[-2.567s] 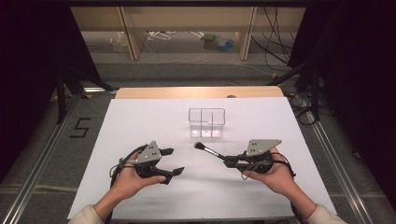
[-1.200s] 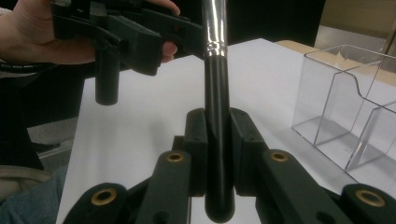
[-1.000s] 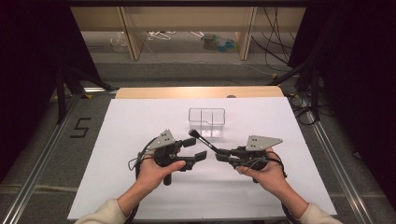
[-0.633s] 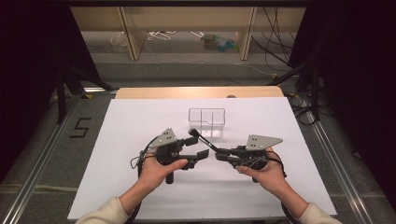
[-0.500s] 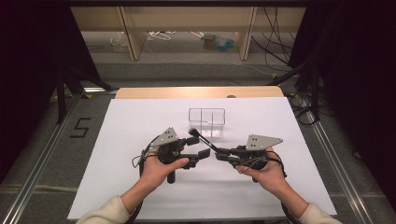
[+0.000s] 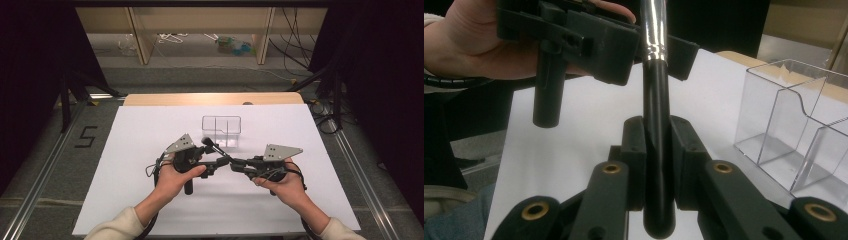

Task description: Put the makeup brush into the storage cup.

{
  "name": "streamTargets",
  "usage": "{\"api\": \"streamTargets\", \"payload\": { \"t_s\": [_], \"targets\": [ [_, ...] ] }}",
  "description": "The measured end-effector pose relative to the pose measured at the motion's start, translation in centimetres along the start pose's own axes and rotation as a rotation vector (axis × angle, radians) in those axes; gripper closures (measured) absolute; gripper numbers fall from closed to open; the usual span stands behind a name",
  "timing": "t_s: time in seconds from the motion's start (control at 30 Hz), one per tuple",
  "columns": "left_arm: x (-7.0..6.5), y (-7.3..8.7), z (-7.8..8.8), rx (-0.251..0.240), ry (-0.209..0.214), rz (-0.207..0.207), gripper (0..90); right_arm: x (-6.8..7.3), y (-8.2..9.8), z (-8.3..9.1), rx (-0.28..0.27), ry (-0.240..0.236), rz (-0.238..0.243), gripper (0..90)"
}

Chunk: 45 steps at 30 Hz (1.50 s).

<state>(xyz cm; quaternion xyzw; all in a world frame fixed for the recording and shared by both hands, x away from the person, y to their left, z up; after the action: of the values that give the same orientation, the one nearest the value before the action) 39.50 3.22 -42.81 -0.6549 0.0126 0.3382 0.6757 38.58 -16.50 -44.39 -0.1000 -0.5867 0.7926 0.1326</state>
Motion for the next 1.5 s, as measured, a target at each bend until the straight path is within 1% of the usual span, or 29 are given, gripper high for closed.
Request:
{"api": "streamTargets", "payload": {
  "t_s": [0.1, 0.13, 0.2, 0.23, 0.33, 0.37, 0.47, 0.53, 0.6, 0.63, 0.67, 0.7, 0.73, 0.87, 0.9, 0.93, 0.97, 1.0, 1.03, 1.07, 1.1, 1.13, 1.17, 1.2, 1.3, 1.33, 1.4, 1.43, 1.5],
  "targets": [
    [-0.1, 0.0, -0.3, -0.003, 0.007, 0.014, 38.6, 0.0, 0.0, 0.0, -0.009, 0.002, -0.001, 79.6],
    [-0.1, 0.0, -0.4, -0.007, 0.021, 0.01, 39.8, 0.0, 0.0, 0.0, -0.009, 0.002, -0.002, 79.6],
    [-0.2, 0.1, -0.5, -0.01, 0.021, 0.018, 44.4, 0.0, 0.0, 0.0, -0.008, 0.006, -0.004, 79.6],
    [-0.2, 0.0, -0.6, -0.014, 0.027, 0.024, 44.4, -0.1, 0.0, 0.0, -0.007, 0.01, -0.005, 79.6],
    [-0.3, 0.0, -0.7, -0.025, 0.033, 0.04, 52.5, -0.1, 0.0, 0.1, -0.009, 0.011, -0.007, 79.6],
    [-0.3, 0.0, -0.7, -0.032, 0.044, 0.044, 54.6, -0.1, 0.0, 0.0, -0.011, 0.009, -0.007, 79.6],
    [-0.1, 0.0, -0.7, -0.048, 0.044, 0.075, 60.9, 0.0, 0.1, -0.1, -0.011, 0.015, -0.002, 79.6],
    [0.0, 0.0, -0.7, -0.053, 0.047, 0.084, 64.4, 0.0, 0.1, -0.1, -0.002, 0.008, -0.006, 79.6],
    [0.0, -0.1, -0.7, -0.057, 0.059, 0.098, 66.3, 0.0, 0.1, -0.1, -0.004, 0.009, -0.003, 79.6],
    [0.0, -0.1, -0.7, -0.069, 0.075, 0.103, 67.2, 0.0, 0.1, -0.1, -0.001, 0.01, -0.002, 79.6],
    [-0.1, -0.1, -0.7, -0.071, 0.084, 0.105, 69.1, 0.1, 0.1, -0.4, -0.025, 0.002, 0.0, 79.5],
    [-0.1, -0.1, -0.7, -0.071, 0.084, 0.105, 69.8, 0.1, 0.2, -0.4, -0.02, -0.002, -0.001, 79.5],
    [-0.1, -0.1, -0.7, -0.069, 0.085, 0.104, 71.1, 0.1, 0.2, -0.3, 0.004, 0.006, 0.002, 79.4],
    [-0.6, -0.2, -0.7, -0.057, 0.102, 0.086, 74.8, 0.2, 0.3, -0.6, 0.02, 0.014, 0.022, 78.0],
    [-0.8, -0.1, -0.7, -0.048, 0.101, 0.072, 76.4, 0.2, 0.4, -1.0, 0.033, 0.016, 0.021, 73.1],
    [-1.1, -0.2, -0.8, -0.023, 0.071, 0.015, 76.5, 0.3, 0.5, -1.0, 0.06, 0.012, 0.011, 67.7],
    [-1.1, -0.2, -0.8, -0.023, 0.071, 0.015, 76.5, 0.3, 0.5, -1.0, 0.06, 0.012, 0.011, 67.7],
    [-1.2, -0.4, -0.7, 0.002, 0.04, -0.042, 76.6, 0.3, 0.7, -1.2, 0.095, 0.044, 0.033, 53.2],
    [-1.2, -0.4, -0.7, 0.002, 0.04, -0.042, 76.6, 0.3, 0.7, -1.2, 0.095, 0.044, 0.033, 53.2],
    [-1.2, -0.5, -0.6, 0.019, 0.002, -0.057, 76.6, 0.3, 0.7, -1.4, 0.093, 0.061, 0.033, 49.0],
    [-1.2, -0.6, -0.5, 0.035, -0.016, -0.072, 76.6, 0.1, 0.8, -1.3, 0.126, 0.081, 0.037, 40.8],
    [-1.3, -0.7, -0.4, 0.047, -0.046, -0.08, 76.6, 0.1, 0.8, -1.3, 0.126, 0.081, 0.037, 40.8],
    [-1.3, -0.8, -0.3, 0.072, -0.073, -0.107, 76.6, 0.0, 0.8, -1.3, 0.132, 0.093, 0.04, 38.9],
    [-1.3, -0.9, -0.2, 0.086, -0.092, -0.121, 76.6, -0.2, 0.9, -1.2, 0.135, 0.109, 0.028, 34.7],
    [-1.4, -1.0, -0.1, 0.14, -0.148, -0.163, 76.6, -0.2, 1.0, -1.2, 0.144, 0.113, 0.032, 33.3],
    [-1.4, -1.0, 0.0, 0.158, -0.172, -0.167, 76.6, -0.2, 1.0, -1.4, 0.137, 0.123, 0.037, 31.5],
    [-1.3, -1.1, 0.1, 0.188, -0.196, -0.195, 76.5, -0.2, 1.1, -1.5, 0.133, 0.125, 0.042, 31.3],
    [-1.2, -1.1, 0.1, 0.194, -0.206, -0.194, 76.6, -0.1, 1.1, -1.4, 0.155, 0.117, 0.043, 30.6],
    [-1.0, -1.0, 0.1, 0.221, -0.224, -0.196, 76.6, -0.1, 1.1, -1.7, 0.139, 0.121, 0.042, 30.2]
  ]
}}
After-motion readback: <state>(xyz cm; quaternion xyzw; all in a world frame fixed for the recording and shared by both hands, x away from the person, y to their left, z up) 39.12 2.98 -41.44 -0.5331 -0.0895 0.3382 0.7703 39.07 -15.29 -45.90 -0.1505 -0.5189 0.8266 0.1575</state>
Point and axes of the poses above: each handheld gripper's, and its own axes: z roughly backward along the jaws, y roughly out of its underside, x roughly to its left, the point moved 4 cm from there along -z, roughly forward along the jaws, and after that the axes turned 6 degrees about z, right-handed, at the moved point
